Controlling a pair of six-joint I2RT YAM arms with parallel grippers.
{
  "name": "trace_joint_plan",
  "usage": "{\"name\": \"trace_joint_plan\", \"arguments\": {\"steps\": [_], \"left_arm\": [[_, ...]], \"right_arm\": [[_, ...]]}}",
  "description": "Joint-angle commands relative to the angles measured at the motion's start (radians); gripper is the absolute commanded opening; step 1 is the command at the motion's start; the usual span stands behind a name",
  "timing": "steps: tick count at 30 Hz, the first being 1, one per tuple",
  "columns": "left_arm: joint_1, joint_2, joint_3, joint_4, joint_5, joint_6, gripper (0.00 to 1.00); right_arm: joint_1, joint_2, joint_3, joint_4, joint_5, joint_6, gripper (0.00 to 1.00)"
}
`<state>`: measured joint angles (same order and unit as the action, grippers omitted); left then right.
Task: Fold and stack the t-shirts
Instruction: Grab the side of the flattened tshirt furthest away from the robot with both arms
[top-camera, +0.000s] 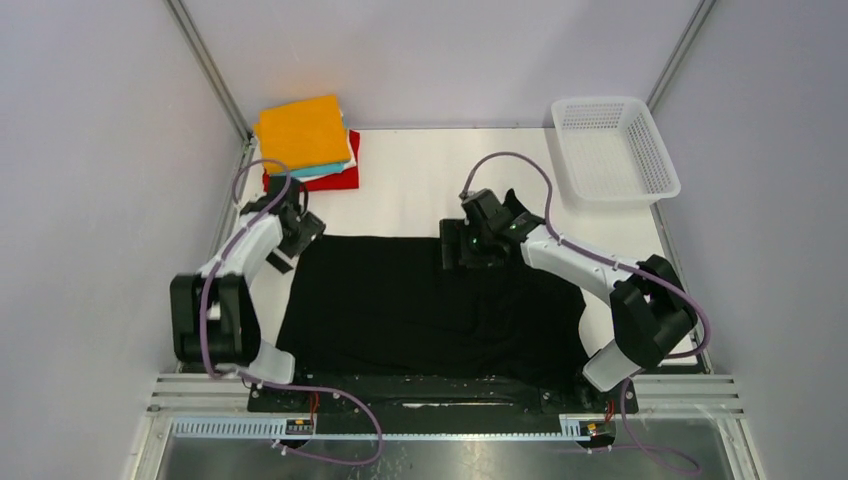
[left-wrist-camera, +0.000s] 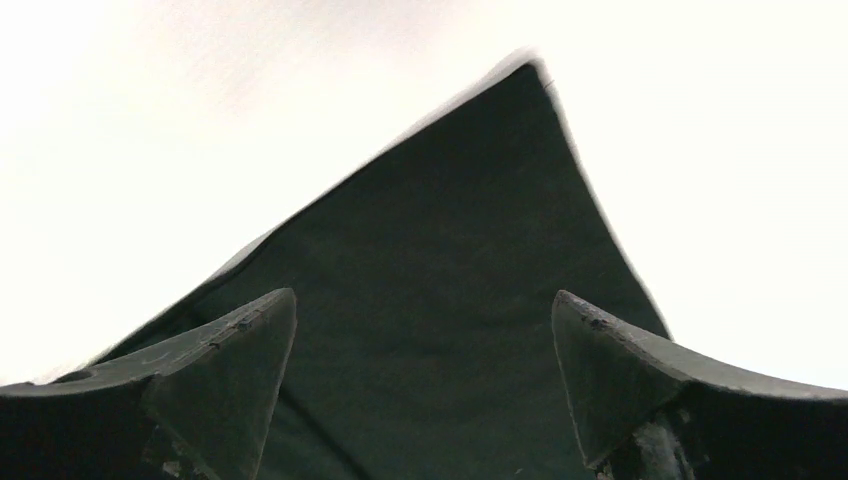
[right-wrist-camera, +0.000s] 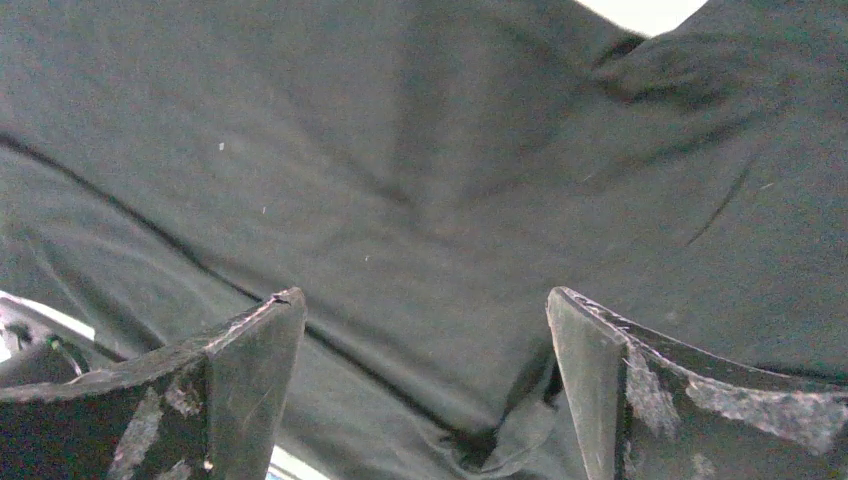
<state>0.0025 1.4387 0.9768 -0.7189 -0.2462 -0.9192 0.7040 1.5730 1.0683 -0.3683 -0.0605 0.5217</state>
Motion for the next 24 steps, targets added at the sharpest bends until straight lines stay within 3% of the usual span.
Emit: {"name": "trace_joint_plan", "arguments": {"steps": [1,4,8,13,20,24], "left_arm": [[0.007,0.174,0.202,-0.017,-0.047,0.099,0.99],[0.024,0.325,0.356,-0.08,0.003,0.133,0.99],[0.026,0.489,0.495,-0.142,-0.041,0.136,0.98],[0.028,0.609,0.583,-0.208,-0.057,0.134,0.81],[0.021,0.596,0.552,-0.209,-0.087,0.131,0.64],[0.018,0.607,0.55,-0.209,-0.068,0.131,0.48]], "right_arm": [[-0.107,0.018,0.087,-0.059,0.028,-0.071,0.99],[-0.205,0.036,0.117,-0.067,0.02,-0.087,1.0],[-0.27,0.048,0.141,-0.102,0.013,-0.11,0.99],[-0.299,0.019,0.098,-0.088,0.029,-0.118,0.99],[-0.325,0.001,0.072,-0.087,0.042,-0.122,1.0],[-0.337,-0.012,0.06,-0.088,0.055,-0.123,1.0]]}}
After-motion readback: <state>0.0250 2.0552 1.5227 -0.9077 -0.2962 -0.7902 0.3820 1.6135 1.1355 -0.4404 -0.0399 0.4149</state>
